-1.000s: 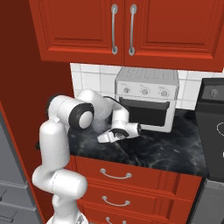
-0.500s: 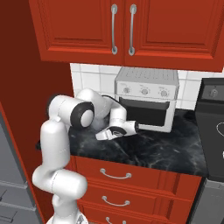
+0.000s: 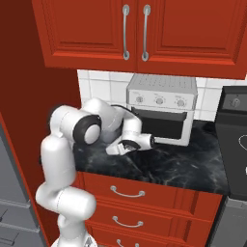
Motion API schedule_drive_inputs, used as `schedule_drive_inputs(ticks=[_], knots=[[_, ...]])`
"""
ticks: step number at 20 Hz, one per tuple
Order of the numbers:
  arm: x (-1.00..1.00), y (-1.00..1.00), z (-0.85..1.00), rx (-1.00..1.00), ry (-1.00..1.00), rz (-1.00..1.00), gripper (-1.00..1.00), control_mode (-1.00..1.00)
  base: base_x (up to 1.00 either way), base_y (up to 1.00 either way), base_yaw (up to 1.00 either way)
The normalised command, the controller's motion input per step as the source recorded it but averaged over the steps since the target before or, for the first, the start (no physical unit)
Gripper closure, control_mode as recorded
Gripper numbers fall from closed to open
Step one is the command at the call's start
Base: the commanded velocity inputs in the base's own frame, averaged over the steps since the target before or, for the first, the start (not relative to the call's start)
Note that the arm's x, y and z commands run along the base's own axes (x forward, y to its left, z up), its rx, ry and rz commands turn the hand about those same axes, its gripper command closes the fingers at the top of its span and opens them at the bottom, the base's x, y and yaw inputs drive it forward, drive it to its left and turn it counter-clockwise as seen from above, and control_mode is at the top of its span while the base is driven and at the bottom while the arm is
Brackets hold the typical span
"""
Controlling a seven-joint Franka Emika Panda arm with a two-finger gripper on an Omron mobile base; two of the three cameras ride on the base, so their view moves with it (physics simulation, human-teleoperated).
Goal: Retrieve the wine glasses from the counter and place one next to each plate.
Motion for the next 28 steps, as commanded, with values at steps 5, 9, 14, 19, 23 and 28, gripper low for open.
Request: schedule_drive_inputs(ticks=[5,9,14,19,23,28], knots=[[-0.45,0.00,0.92,0.04,-0.03,0.00,1.00,-1.00,0.00,0.00,0.00],[-0.61,0.00,1.00,0.04,0.00,0.00,1.00,-1.00,0.00,0.00,0.00],[-0.78,0.00,0.93,0.00,0.00,0.00,1.00,-1.00,0.00,0.00,0.00],[-0.96,0.00,0.84,0.00,0.00,0.00,1.00,-1.00,0.00,0.00,0.00],[-0.97,0.00,0.77,0.00,0.00,0.00,1.00,-1.00,0.00,0.00,0.00],[-0.82,0.09,0.63,0.00,-0.01,0.00,1.00,-1.00,0.00,0.00,0.00]])
